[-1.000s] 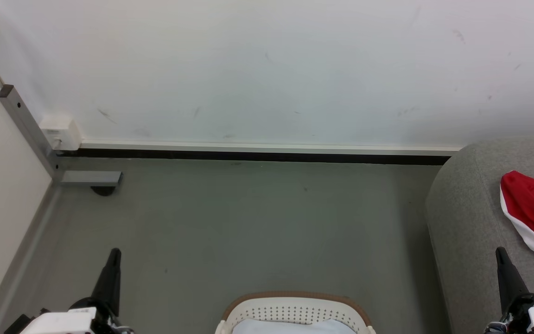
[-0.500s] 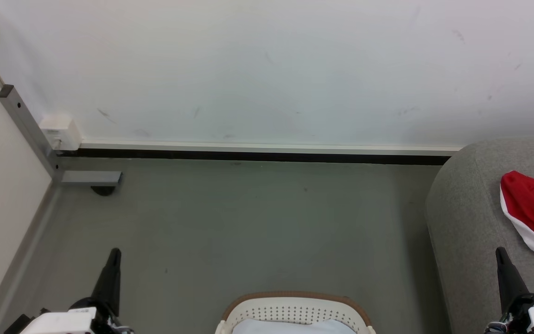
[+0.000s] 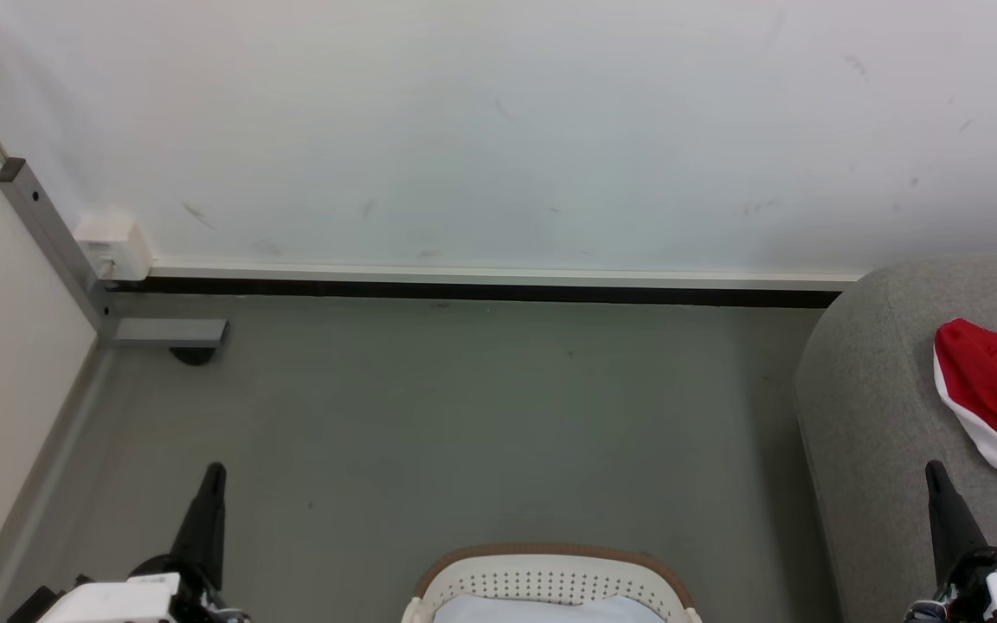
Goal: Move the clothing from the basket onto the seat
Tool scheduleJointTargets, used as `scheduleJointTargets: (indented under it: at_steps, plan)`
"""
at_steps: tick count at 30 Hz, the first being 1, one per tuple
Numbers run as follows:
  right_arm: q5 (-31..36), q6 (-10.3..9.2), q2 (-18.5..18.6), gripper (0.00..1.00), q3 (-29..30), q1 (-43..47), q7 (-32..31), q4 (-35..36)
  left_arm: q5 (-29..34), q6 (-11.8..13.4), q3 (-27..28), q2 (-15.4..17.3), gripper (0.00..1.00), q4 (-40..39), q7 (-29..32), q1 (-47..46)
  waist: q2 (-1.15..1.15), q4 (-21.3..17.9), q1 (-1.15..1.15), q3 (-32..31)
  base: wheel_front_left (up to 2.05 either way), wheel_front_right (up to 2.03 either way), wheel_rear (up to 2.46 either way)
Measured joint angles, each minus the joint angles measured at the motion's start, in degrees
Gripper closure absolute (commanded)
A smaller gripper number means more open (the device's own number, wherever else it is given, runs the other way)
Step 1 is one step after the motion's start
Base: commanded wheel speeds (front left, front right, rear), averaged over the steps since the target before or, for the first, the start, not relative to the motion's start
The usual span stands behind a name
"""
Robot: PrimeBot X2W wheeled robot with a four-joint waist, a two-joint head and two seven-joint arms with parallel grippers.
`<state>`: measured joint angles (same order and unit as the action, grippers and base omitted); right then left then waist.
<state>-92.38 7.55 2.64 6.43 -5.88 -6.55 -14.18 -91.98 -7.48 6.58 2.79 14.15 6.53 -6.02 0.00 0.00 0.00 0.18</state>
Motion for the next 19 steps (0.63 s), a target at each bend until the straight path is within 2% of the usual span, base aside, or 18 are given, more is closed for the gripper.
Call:
scheduleJointTargets:
  at_steps: [19]
  plan:
    - [0.0, 0.0, 0.0, 1.0, 0.0, 0.0, 0.0, 0.0, 0.0, 0.0, 0.0, 0.0, 1.0, 0.0, 0.0, 0.0, 0.0, 0.0, 0.0, 0.0, 0.0, 0.0, 0.0]
